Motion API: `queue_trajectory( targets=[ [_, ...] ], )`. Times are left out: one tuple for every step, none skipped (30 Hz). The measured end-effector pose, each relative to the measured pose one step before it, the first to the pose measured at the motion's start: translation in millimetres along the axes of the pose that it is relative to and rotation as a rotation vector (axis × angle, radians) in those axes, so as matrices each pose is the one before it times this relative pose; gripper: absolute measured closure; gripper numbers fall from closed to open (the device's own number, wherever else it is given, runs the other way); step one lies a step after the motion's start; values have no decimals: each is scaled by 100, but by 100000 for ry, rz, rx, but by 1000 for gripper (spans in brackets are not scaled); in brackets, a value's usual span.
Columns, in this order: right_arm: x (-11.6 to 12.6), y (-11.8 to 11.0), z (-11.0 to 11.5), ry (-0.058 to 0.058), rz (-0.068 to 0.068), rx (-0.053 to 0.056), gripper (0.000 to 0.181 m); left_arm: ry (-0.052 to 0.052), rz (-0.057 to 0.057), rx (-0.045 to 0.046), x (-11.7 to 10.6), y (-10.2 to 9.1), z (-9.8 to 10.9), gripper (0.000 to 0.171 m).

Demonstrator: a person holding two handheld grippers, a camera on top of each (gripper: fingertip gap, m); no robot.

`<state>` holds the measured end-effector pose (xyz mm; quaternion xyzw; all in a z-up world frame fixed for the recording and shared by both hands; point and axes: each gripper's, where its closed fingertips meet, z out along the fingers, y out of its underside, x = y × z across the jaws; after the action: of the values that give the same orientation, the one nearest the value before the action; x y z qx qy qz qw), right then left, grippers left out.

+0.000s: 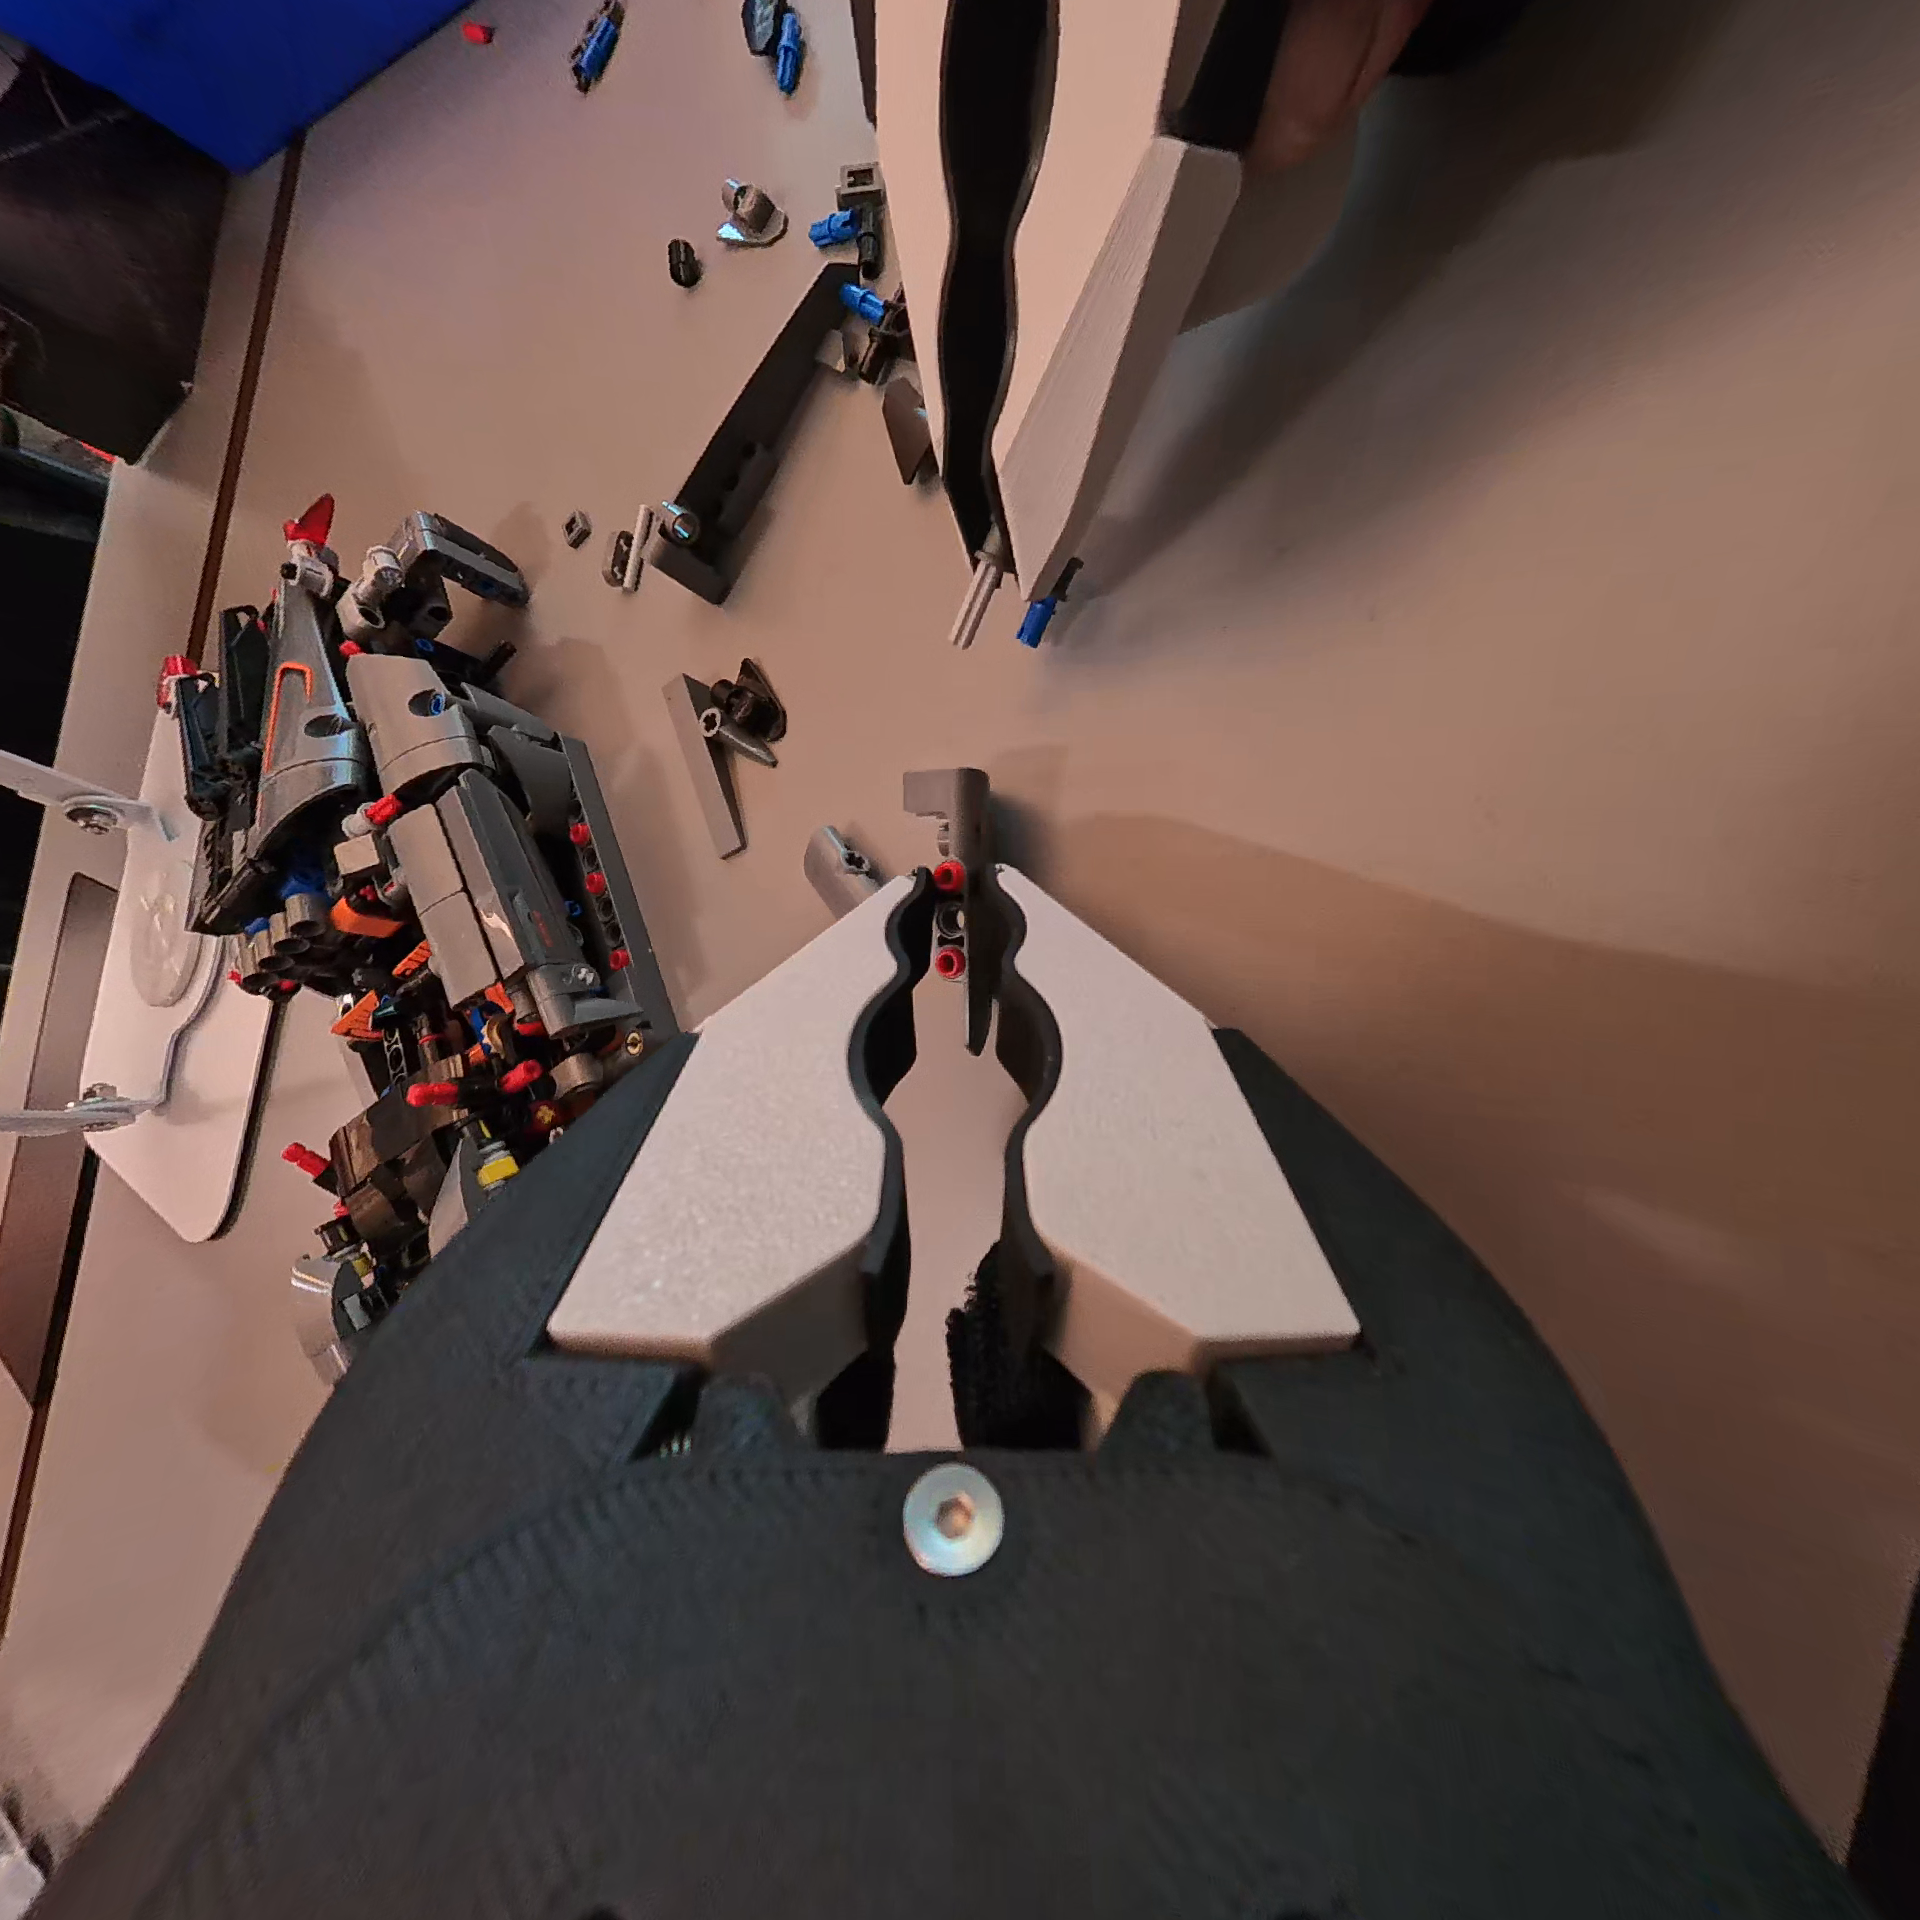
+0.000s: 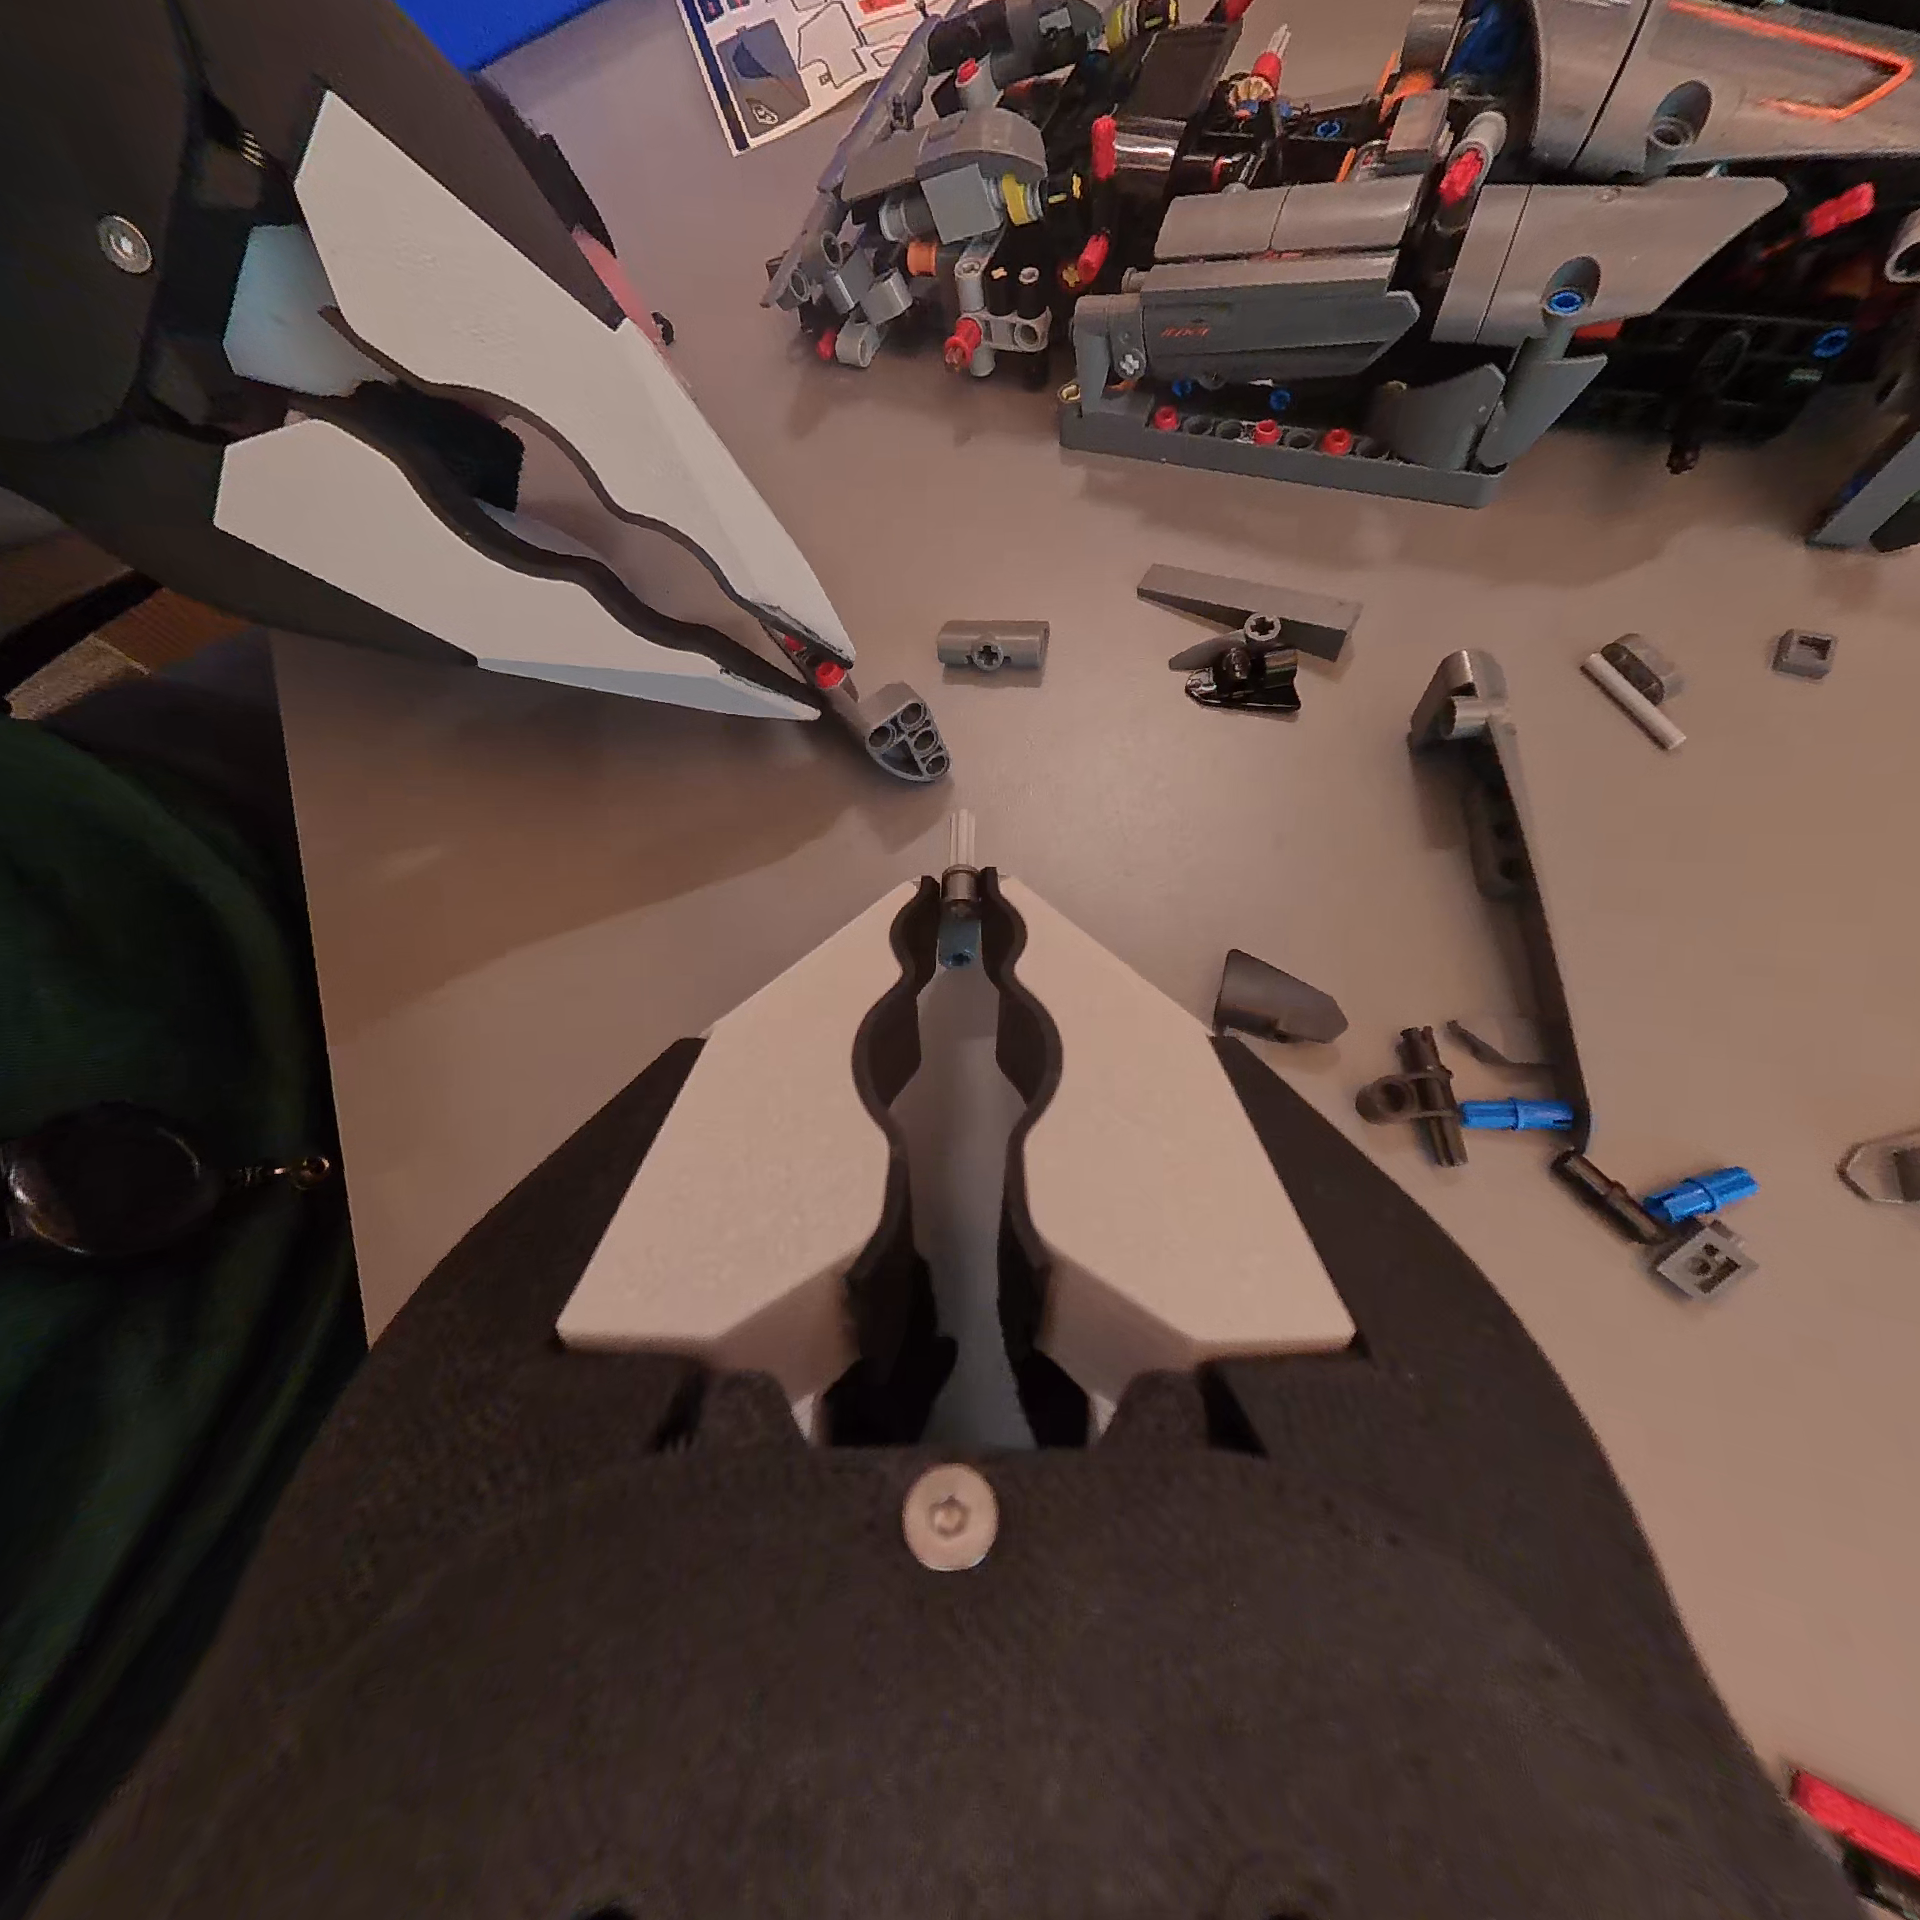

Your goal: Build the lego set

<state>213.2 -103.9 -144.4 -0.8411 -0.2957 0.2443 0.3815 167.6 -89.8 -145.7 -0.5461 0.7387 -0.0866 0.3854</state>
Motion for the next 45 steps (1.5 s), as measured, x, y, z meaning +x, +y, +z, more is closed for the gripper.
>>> queue_trajectory(
  targets=[
    [10, 6, -6, -163, 248, -14, 176, 533, 432, 250, 103, -69, 34, 165],
    [7, 15, 28, -250, 370, -165, 176, 335, 54, -150, 61, -35, 51, 165],
    [-29, 10, 6, -362, 113, -111, 176, 185, -12, -177, 37, -20, 45, 165],
    [26, -27, -18, -56, 82, 211, 176, 80, 264, 4, 41, -31, 50, 165],
    [9, -58, -35, -134, 223, 399, 176, 166, 181, 22, 69, -16, 58, 165],
    [-24, -34, -42, -309, 180, 355, 176, -38, 20, -49, 21, 1, 55, 166],
    [-19, -30, -32, -264, 88, 243, 176, 496, -165, -66, 64, 8, 51, 166],
    [-24, 7, 3, -252, 66, -10, 176, 545, -145, -135, 56, 16, 42, 166],
    [-25, 12, 13, -260, -36, -129, 176, 844, 155, -40, 86, 6, 39, 166],
    [-28, 17, 9, -230, -26, -123, 176, 608, 171, 0, 14, -4, -1, 166],
    [-16, 17, 10, -252, 76, -66, 176, 724, -4, 132, -18, -2, 2, 166],
    [-14, -6, -3, -228, 134, 6, 176, 969, -232, 228, -21, -7, 6, 166],
    [1, -9, -11, -224, 136, 75, 176, 1008, -501, 117, -42, 6, -1, 166],
    [-7, -24, -16, -226, 107, 164, 176, 1317, -724, 71, -36, 19, -10, 166],
    [-9, -19, -31, -263, 164, 204, 176, 1547, -732, 168, -29, 17, -44, 166],
    [-23, -34, -32, -247, 74, 313, 176, 1070, -326, 341, -108, 2, -80, 166],
    [-20, -42, -47, -182, 16, 412, 176, 1186, -283, 468, -104, -17, -124, 166],
    [-18, -57, -50, -135, 50, 455, 176, 1773, -144, 492, -27, -30, -150, 166],
    [-15, -55, -62, -189, 90, 481, 176, 1590, -122, 384, -55, -22, -170, 166],
    [-18, -66, -64, -215, 88, 615, 176, 1359, -89, 718, -91, -56, -213, 166],
    [-25, -95, -83, -250, 141, 776, 176, 1549, 11, 656, -45, -42, -238, 166],
    [-28, -131, -109, -348, 215, 1029, 176, 869, -644, 998, -186, -86, -301, 166],
    [-54, -184, -117, -493, 308, 1345, 176, 593, -1146, 1804, -237, -187, -365, 166],
    [-59, -180, -114, -490, 273, 1284, 176, 1385, -1249, 1467, -133, -126, -354, 166],
    [-45, -179, -116, -228, -76, 1148, 176, 1243, -668, 996, -108, -43, -325, 166],
    [-78, -176, -86, -307, -479, 936, 176, 433, -221, 811, -183, -24, -323, 166],
    [-99, -197, -81, -252, -653, 867, 176, 1357, -378, 391, -29, 25, -286, 166],
    [-77, -207, -58, -176, -405, 731, 176, 1767, -328, 769, 66, -43, -280, 166],
    [-72, -196, -40, -278, -435, 584, 176, 1114, -356, 1135, -21, -103, -307, 166],
    [-59, -195, -27, -158, -592, 431, 176, 845, -320, 747, -40, -68, -273, 166],
    [-8, -260, -45, 323, -1011, 703, 176, 424, 221, 250, -57, 9, -230, 166],
    [-11, -279, -33, 343, -828, 681, 176, 439, 317, -159, 0, 59, -188, 166],
    [-98, -194, -6, -366, -624, 103, 176, -109, 134, 159, -58, 28, -152, 167],
    [-98, -143, 47, -275, -969, -244, 176, 704, -138, 64, 107, 45, -102, 166],
    [-95, -58, 93, -300, -1127, -749, 176, 1606, -40, -398, 305, 95, -35, 167],
    [-209, 41, 157, -820, -1471, -1379, 176, 1214, 526, -1032, 308, 170, 17, 167],
    [-237, 56, 206, -716, -1974, -1348, 176, 1534, 469, -1421, 389, 237, 78, 167],
    [-194, 65, 244, -457, -1482, -1362, 176, 2244, -158, -1603, 472, 284, 141, 166],
    [-265, 85, 288, -1019, -1178, -1481, 176, 1607, -1, -1785, 380, 326, 193, 166],
    [-340, 55, 316, -1330, -1639, -1171, 176, 1181, 410, -1631, 330, 334, 223, 166],
    [-312, 65, 325, -1198, -1751, -1160, 176, 1160, 194, -967, 290, 231, 211, 166],
    [-241, 136, 343, -919, -1417, -1698, 176, 876, -529, -675, 186, 195, 200, 166],
    [-240, 176, 333, -724, -2065, -1916, 176, 436, -490, -678, 81, 197, 168, 166],
    [-216, 125, 280, -527, -2396, -1614, 176, 788, -110, -698, 123, 189, 133, 166],
    [-132, 111, 245, -570, -1436, -1409, 176, 663, -188, -492, 61, 130, 102, 166]
  ],
)
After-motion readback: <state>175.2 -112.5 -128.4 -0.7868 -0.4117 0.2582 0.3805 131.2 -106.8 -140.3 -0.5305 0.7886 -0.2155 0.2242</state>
